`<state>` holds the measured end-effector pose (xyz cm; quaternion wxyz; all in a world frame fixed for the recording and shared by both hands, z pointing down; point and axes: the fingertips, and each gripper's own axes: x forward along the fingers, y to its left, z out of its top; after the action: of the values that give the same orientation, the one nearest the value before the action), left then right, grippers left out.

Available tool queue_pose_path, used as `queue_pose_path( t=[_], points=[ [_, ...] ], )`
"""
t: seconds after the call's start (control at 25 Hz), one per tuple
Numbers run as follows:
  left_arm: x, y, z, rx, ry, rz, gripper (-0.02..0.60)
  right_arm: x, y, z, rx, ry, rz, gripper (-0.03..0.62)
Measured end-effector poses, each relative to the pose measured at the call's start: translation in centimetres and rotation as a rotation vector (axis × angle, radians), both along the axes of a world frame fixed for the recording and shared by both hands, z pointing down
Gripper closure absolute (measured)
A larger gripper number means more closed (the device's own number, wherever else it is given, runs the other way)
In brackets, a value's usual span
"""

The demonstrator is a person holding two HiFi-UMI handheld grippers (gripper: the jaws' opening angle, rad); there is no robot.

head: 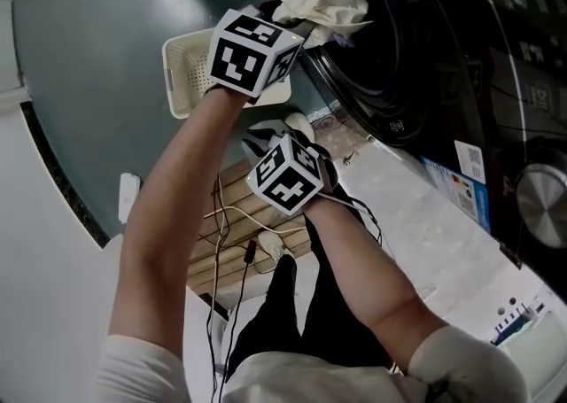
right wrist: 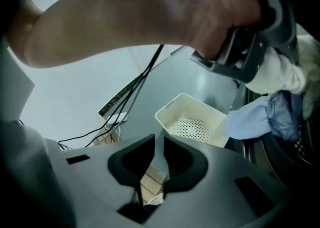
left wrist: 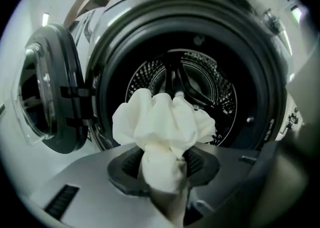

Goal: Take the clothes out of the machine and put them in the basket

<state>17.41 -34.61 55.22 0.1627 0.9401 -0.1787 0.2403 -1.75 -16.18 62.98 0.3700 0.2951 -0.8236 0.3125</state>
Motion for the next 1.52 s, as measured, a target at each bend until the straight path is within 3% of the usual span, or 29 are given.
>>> queue_pose_path(
  t=[0.36,0.64,0.88,1.2,1.52],
  points=[
    [-5.2,0.3,-10.6,0.077,0.162,-0.077,0.434,-3.3,0.7,-0.4,0.03,0.001,-0.021,0.539],
    [-9.3,1.3,-18.5,0.156,0.229,-0.103,0.436,-6.0,1.8,-0.8,0.053,-0.006,-0.051,0.539],
    [-12.4,1.9,-24.5,0.204,0.257,-0.098,0.436,-7.6,2.4,-0.8,0.058,-0.012,-0.063,0.539],
    [-17.0,2.5,-30.1,0.278,0.24,-0.106,0.436,-10.0,3.0,-0.7,0.066,-0.013,-0.109,0.539],
    [-21.5,2.8,-28.1,0.256,0.211,-0.162,0.434,-11.7,3.5,-0.8,0.062,-0.018,-0.139,0.539]
  ],
)
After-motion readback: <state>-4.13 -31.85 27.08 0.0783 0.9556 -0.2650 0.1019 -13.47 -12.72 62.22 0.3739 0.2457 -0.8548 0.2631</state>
